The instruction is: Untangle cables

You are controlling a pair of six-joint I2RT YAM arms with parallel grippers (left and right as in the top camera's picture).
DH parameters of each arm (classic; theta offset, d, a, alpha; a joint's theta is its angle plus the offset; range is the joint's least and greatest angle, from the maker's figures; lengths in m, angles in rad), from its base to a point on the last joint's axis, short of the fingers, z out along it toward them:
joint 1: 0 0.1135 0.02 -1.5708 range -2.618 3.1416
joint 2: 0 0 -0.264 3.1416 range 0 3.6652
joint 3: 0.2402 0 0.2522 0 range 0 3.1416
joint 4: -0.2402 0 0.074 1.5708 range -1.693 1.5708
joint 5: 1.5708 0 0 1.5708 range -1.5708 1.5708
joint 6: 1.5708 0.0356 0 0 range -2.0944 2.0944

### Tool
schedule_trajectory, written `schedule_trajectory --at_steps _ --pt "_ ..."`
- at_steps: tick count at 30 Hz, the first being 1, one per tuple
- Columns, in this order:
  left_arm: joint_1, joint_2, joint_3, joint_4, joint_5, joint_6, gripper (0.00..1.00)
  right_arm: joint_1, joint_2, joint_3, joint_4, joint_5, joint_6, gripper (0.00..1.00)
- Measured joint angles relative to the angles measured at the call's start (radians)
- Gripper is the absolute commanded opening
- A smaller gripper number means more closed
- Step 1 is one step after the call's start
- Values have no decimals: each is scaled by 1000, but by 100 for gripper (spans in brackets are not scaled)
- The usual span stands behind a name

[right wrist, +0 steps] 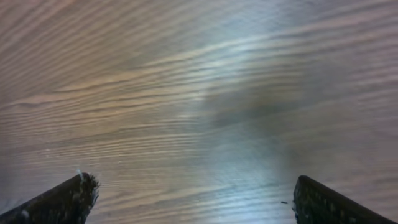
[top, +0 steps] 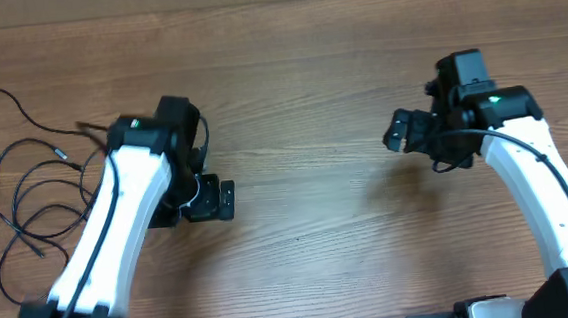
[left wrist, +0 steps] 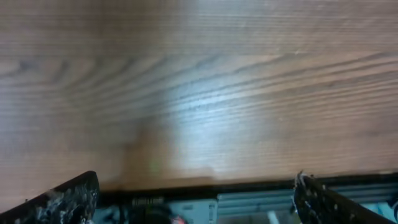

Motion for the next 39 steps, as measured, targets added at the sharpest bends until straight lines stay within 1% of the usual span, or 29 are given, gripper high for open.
schedule_trajectory --at_steps 4,11,14,16,20,23,27,31,35,39 --pt "-1 -163 -65 89 -4 -2 100 -38 0 0 -37 -8 -24 100" --pt "-1 -450 -166 213 -38 -3 99 -43 -4 0 -72 -2 -48 100" --pt "-1 -570 -208 244 -57 -4 99 -43 -35 0 -68 4 -56 100" --pt "-1 -661 -240 267 -66 -4 100 -43 -81 -10 -45 6 -59 100" --pt "-1 -846 -295 287 -92 -21 100 -43 -258 -92 21 12 -77 100" --pt "-1 -956 -332 286 -139 -90 100 -43 -416 -179 68 12 -84 100" --pt "-1 -1004 -349 287 -193 -186 100 -43 -627 -268 101 16 -92 100" --pt "-1 -1004 -352 293 -228 -226 99 -43 -780 -280 100 40 -95 100" --pt "-1 -1004 -352 293 -252 -244 100 -43 -857 -280 98 56 -95 100" --pt "-1 -1004 -353 280 -260 -251 100 -43 -856 -280 98 58 -95 100"
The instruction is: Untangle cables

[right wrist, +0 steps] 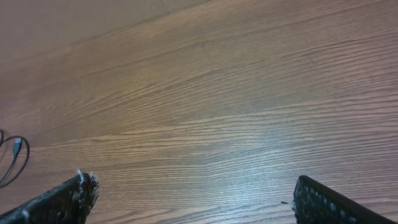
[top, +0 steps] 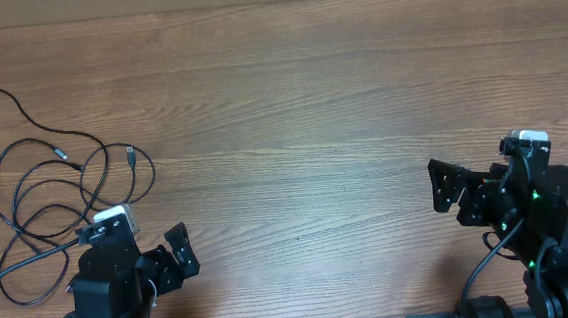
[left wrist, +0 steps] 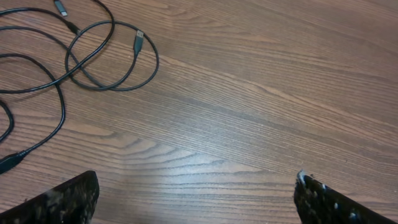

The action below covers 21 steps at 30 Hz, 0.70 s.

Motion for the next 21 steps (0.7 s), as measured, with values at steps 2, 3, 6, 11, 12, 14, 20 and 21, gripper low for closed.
schedule_trajectory --at_steps 2,3,6,11,12,14,20,21 --pt "0 0 0 -1 0 -2 100 0 4 0 0 2 0 100" --pt "0 0 0 -1 0 -4 100 0 6 0 -1 3 0 100" --pt "0 0 0 -1 0 -7 100 0 9 0 -1 6 0 100" --pt "0 0 0 -1 -3 -11 100 0 10 0 -2 6 0 100" --pt "0 0 0 -1 -3 -11 99 0 10 0 -2 6 0 100" --pt "0 0 0 -1 -3 -11 100 0 10 0 -1 6 0 100" --pt "0 0 0 -1 -3 -11 100 0 10 0 -2 6 0 100" --pt "0 0 0 -1 -3 -11 100 0 10 0 -2 6 0 100"
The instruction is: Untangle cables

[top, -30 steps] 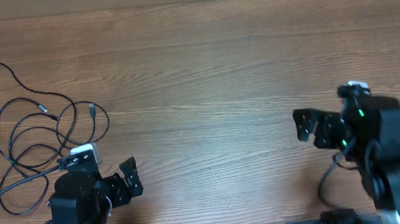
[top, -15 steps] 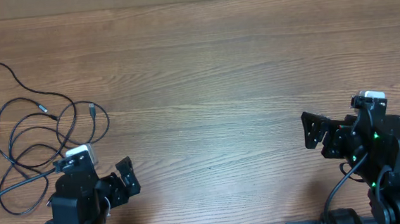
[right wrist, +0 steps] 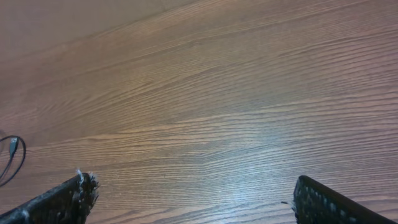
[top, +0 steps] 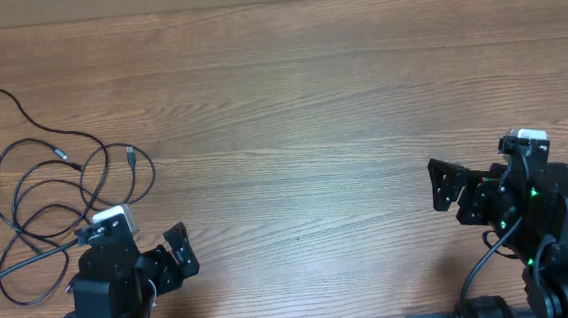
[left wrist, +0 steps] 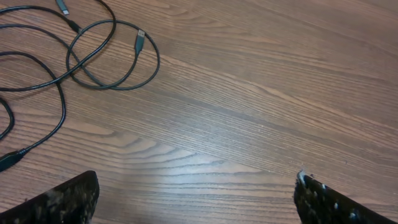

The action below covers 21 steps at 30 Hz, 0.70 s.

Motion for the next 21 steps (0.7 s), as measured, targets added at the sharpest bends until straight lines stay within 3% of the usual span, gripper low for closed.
schedule_trajectory --at_steps 17,21 --pt "0 0 0 0 0 0 100 33 -15 -1 -2 92 0 100" --pt "0 0 0 0 0 0 100 66 -70 -33 108 116 0 100"
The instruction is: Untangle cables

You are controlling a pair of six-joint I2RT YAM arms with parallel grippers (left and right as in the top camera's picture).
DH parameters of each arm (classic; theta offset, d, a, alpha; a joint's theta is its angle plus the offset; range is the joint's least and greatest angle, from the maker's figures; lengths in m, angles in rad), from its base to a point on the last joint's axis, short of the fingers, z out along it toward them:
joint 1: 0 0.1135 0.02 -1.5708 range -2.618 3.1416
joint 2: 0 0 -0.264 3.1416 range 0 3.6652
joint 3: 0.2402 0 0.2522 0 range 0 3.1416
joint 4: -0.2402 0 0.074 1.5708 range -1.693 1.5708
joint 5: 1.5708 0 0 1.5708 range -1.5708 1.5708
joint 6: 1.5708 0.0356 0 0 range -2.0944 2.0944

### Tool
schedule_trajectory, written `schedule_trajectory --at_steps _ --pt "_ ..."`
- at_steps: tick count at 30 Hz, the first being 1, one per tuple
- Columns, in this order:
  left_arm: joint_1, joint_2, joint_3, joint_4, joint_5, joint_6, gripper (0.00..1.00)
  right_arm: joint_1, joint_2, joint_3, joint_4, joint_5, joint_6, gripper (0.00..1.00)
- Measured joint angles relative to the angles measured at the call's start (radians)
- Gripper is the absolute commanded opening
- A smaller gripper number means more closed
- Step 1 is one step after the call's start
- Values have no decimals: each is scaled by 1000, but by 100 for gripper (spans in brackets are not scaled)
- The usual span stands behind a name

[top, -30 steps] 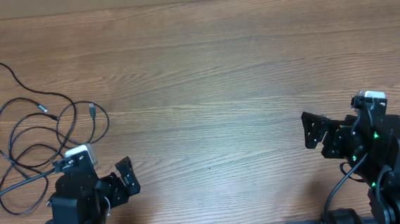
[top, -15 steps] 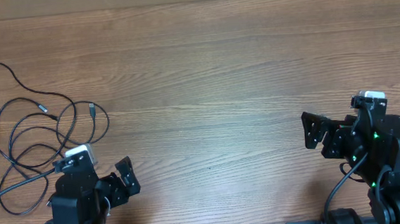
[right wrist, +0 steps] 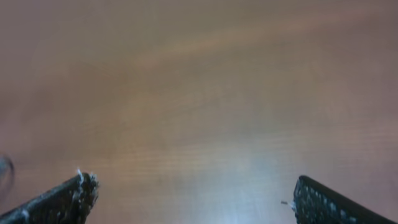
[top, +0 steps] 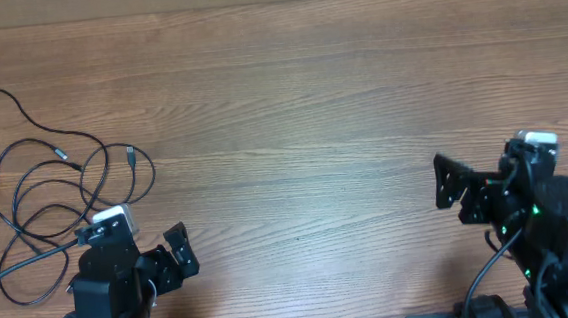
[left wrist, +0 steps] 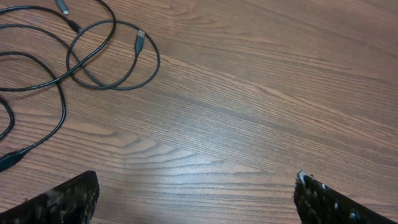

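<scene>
Thin black cables (top: 41,201) lie in loose overlapping loops at the table's left side, with small plugs at their ends; part of them shows in the left wrist view as cables (left wrist: 93,56). My left gripper (top: 176,257) sits open near the front left edge, just right of the loops, nothing between its fingers (left wrist: 62,199). My right gripper (top: 448,186) is open at the front right, far from the cables; its wrist view is blurred, showing only bare wood between its fingers (right wrist: 323,199).
The wooden table (top: 291,108) fills the view. Its far edge runs along the top of the overhead view. Both arm bases stand at the front edge.
The right arm has shifted slightly to the right and its wrist view has gone blurred. The left arm and the cables have not moved.
First both arms reached out over the table, the left one beside the cable loops, both grippers open on nothing. Then both were drawn back to the front edge, grippers open, cables lying untouched. They stayed so, with the right arm now stirring slightly.
</scene>
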Motion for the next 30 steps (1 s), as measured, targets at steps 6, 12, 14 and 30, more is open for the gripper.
schedule_trajectory --at_steps 6,12,14,30 --pt "0 0 0 -1 0 0 100 0 -91 -141 212 -19 1 100" --pt "0 0 -4 -1 -3 0 100 0 -282 -440 581 -96 0 100" --pt "0 0 -5 -1 -3 0 100 0 -342 -525 696 -105 0 100" --pt "0 0 -6 -1 -3 0 99 39 -572 -866 1032 -128 0 100"
